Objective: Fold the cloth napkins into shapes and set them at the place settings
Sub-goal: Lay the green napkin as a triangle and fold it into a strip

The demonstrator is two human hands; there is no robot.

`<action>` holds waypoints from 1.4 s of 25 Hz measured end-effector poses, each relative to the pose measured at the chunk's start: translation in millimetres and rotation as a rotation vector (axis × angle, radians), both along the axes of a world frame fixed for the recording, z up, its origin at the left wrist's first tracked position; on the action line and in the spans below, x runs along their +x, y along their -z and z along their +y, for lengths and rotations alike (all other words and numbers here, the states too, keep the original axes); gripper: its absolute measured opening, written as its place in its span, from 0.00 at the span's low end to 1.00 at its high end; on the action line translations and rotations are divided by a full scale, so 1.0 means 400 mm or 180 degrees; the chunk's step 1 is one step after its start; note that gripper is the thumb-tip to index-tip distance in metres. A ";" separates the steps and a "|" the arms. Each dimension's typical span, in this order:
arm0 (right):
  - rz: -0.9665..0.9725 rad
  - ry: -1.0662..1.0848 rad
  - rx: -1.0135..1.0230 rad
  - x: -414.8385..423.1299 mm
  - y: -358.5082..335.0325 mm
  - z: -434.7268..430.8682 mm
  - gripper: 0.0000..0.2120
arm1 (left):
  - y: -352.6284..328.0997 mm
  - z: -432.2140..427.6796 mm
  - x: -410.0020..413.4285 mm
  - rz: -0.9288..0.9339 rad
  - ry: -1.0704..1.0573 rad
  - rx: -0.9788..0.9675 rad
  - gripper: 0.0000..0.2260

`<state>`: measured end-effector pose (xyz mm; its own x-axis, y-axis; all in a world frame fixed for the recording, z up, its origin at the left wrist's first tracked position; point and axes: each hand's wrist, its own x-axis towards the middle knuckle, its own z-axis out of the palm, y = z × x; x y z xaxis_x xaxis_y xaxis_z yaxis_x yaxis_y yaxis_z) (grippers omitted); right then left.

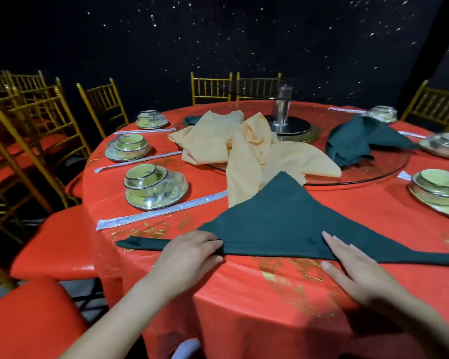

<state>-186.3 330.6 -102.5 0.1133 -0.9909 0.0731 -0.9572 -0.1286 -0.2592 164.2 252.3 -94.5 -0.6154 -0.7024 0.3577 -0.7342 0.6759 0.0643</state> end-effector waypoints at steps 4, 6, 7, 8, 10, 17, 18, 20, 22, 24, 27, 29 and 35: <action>0.0131 0.0331 -0.0346 -0.011 -0.041 0.010 0.19 | -0.010 -0.019 -0.030 -0.0118 0.0012 0.0074 0.15; 0.0242 0.0262 -0.0500 -0.016 -0.044 0.005 0.11 | -0.010 -0.025 -0.023 -0.0014 -0.0050 0.0246 0.15; 0.0238 0.0113 -0.0538 -0.018 -0.044 0.002 0.10 | -0.009 -0.030 -0.018 0.0030 -0.0054 0.0367 0.15; 0.0251 -0.0024 -0.0551 -0.017 -0.048 0.002 0.13 | -0.009 -0.035 -0.012 0.0046 -0.0063 0.0484 0.15; 0.0216 -0.0187 -0.0519 -0.019 -0.042 0.001 0.18 | -0.013 -0.045 0.000 0.0127 -0.0163 0.0751 0.11; -0.0158 0.0633 -0.0603 -0.013 -0.019 -0.044 0.06 | -0.045 -0.065 -0.046 0.0112 -0.1088 0.1019 0.17; -0.0207 0.0690 -0.0583 -0.015 -0.013 -0.046 0.06 | -0.049 -0.065 -0.061 -0.0042 -0.1084 0.0862 0.19; -0.0307 0.0749 -0.0563 -0.014 -0.007 -0.044 0.06 | -0.055 -0.044 -0.128 0.0046 -0.0656 0.0615 0.19; -0.0311 0.0764 -0.0581 -0.012 -0.010 -0.041 0.06 | -0.060 0.003 -0.237 0.0186 -0.0006 0.0646 0.19; -0.0330 0.0776 -0.0622 -0.008 -0.011 -0.037 0.06 | -0.040 0.050 -0.354 0.0092 0.0375 0.0637 0.20; -0.0312 0.0786 -0.0648 -0.012 0.000 -0.027 0.09 | 0.016 0.080 -0.451 -0.0165 0.0518 0.0558 0.25; -0.0235 0.0711 -0.0757 -0.015 0.004 -0.017 0.19 | 0.017 0.091 -0.459 -0.0320 0.0427 0.0829 0.27; 0.0134 0.0302 0.0063 -0.038 0.014 0.039 0.54 | 0.051 0.078 -0.451 -0.0505 0.0380 0.0716 0.32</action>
<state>-201.5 346.4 -108.1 0.0214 -0.9985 0.0506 -0.9750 -0.0320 -0.2200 -16.2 283.6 -115.0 -0.7342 -0.6724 0.0942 -0.6631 0.7399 0.1131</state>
